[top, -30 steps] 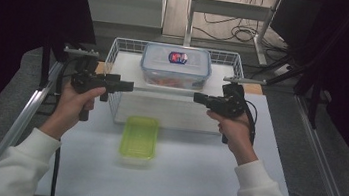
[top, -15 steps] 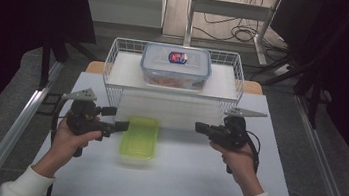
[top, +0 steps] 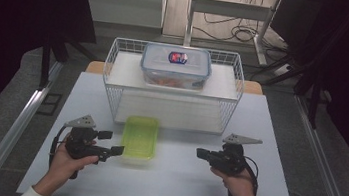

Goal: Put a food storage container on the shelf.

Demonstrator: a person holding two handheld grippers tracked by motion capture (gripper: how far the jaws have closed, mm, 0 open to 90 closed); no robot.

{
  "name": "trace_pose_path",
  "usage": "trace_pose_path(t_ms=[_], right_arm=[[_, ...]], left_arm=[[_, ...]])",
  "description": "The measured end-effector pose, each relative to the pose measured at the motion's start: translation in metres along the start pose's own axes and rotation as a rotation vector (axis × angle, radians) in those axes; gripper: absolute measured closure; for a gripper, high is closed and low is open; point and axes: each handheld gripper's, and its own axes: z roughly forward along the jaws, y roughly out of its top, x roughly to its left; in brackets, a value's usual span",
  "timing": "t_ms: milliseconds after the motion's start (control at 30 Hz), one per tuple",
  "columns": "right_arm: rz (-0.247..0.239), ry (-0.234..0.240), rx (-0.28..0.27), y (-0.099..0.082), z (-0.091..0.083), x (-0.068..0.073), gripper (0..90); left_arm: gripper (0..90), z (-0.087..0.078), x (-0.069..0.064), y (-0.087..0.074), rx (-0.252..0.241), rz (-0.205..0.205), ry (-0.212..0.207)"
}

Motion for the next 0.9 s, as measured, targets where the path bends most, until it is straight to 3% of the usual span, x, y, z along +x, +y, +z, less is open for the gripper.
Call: trace_pose_path(t_ms=[233, 433, 500, 567, 633, 767, 900], right_arm=[[0.004, -0.015, 0.041, -0.021, 0.002, -0.007, 89.0], [-0.007, -0.019, 0.058, -0.024, 0.005, -0.006, 86.4], [-0.012, -0.025, 0.055, -0.025, 0.005, -0.006, 77.8], [-0.02, -0.034, 0.04, -0.026, 0.004, -0.007, 61.2], [-0.003, -0.04, 0.032, -0.027, 0.003, -0.008, 51.1], [-0.008, -0.044, 0.019, -0.028, 0.0, -0.009, 44.6], [-0.008, -0.058, 0.027, -0.03, -0.001, -0.009, 41.3]], left_arm=[[19.8, -0.003, 0.012, -0.021, 0.001, -0.044, 0.014], [20.5, 0.002, 0.013, -0.027, 0.021, -0.043, 0.013], [22.3, 0.002, 0.013, -0.027, 0.029, -0.035, 0.015], [24.6, 0.002, 0.012, -0.028, 0.029, -0.03, 0.013], [29.2, 0.001, 0.012, -0.028, 0.02, -0.026, 0.021], [38.3, -0.003, 0.014, -0.029, 0.024, -0.039, 0.046], [53.1, -0.006, 0.016, -0.032, 0.028, -0.044, 0.044]])
